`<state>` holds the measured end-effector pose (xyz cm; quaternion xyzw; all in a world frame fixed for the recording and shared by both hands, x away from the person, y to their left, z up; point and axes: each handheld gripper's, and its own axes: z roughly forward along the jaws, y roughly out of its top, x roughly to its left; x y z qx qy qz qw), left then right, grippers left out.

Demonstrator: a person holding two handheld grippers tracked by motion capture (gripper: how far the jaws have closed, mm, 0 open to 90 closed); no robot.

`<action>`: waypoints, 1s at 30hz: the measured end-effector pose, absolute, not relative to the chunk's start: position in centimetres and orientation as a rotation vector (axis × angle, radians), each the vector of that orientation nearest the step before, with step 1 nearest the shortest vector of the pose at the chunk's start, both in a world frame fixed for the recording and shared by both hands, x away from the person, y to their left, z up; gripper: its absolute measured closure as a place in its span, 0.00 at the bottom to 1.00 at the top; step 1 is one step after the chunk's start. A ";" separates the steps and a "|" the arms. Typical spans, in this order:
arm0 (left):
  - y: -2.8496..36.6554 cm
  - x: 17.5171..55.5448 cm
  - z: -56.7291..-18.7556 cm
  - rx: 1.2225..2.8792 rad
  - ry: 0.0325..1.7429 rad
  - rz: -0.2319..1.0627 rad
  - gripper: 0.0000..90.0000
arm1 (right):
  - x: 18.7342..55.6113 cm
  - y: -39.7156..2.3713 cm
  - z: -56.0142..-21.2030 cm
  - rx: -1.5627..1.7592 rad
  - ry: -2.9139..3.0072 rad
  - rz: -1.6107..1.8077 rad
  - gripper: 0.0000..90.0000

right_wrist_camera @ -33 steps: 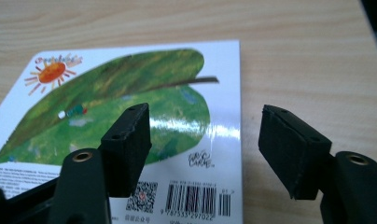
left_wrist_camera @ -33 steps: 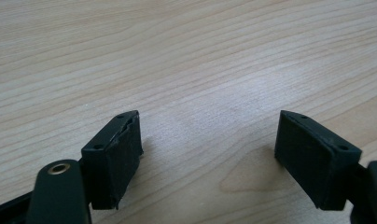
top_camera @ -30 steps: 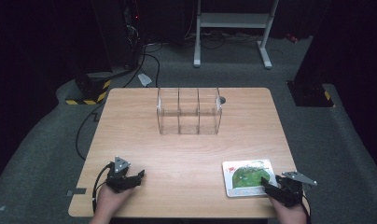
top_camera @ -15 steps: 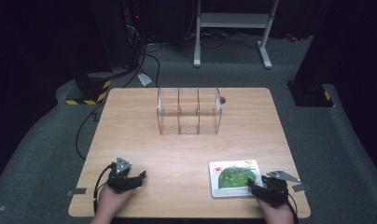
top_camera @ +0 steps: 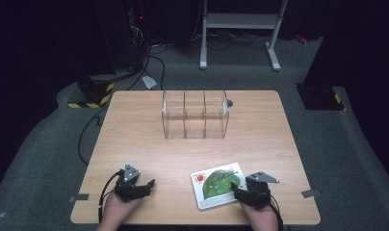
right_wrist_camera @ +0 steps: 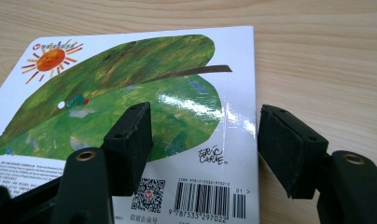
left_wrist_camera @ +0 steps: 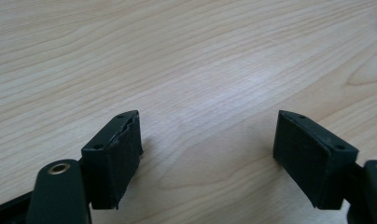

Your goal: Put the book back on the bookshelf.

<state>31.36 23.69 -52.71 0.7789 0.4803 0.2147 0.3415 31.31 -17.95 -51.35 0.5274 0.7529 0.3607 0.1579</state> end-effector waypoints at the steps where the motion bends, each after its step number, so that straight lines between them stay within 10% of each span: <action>1: 23.5 31.3 -52.7 2.028 1.243 0.554 0.27 | 31.4 -17.5 -51.4 1.493 2.163 1.030 0.40; 30: 16.9 29.4 -52.6 2.087 1.124 0.565 0.29 | 32.8 -12.1 -51.5 1.376 2.204 1.041 0.41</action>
